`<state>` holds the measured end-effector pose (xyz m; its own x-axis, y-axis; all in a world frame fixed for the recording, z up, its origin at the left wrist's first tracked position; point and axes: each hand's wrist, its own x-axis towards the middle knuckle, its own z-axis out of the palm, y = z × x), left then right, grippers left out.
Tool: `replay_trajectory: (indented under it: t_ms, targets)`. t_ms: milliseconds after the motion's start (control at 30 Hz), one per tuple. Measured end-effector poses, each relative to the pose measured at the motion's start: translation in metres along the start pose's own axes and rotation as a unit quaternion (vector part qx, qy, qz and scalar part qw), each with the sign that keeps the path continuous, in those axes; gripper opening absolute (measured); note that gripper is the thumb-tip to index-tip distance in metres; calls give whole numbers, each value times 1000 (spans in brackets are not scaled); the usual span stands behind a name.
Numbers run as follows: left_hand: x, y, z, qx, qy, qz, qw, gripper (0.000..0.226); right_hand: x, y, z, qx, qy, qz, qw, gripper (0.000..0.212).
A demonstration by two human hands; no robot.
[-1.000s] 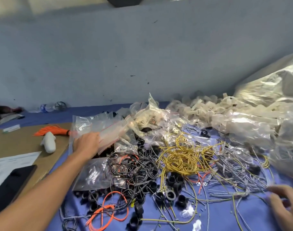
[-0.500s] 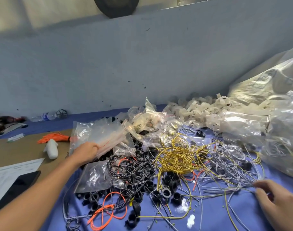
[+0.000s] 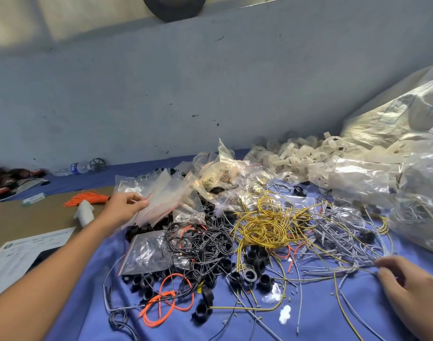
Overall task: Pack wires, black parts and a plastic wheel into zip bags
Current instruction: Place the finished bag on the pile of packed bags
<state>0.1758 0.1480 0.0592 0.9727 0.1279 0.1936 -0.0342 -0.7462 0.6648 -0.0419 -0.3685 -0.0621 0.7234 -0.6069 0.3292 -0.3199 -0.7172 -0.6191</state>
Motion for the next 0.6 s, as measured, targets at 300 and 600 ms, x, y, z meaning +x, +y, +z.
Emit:
replay_trajectory:
  t_ms: [300, 600]
  targets:
    - [-92, 42, 22, -172, -78, -21, 982, 17, -18, -36, -21, 66, 81, -33, 994, 25]
    - [-204, 81, 97, -145, -250, 123, 949, 22, -118, -162, 3, 206, -254, -346, 879, 34]
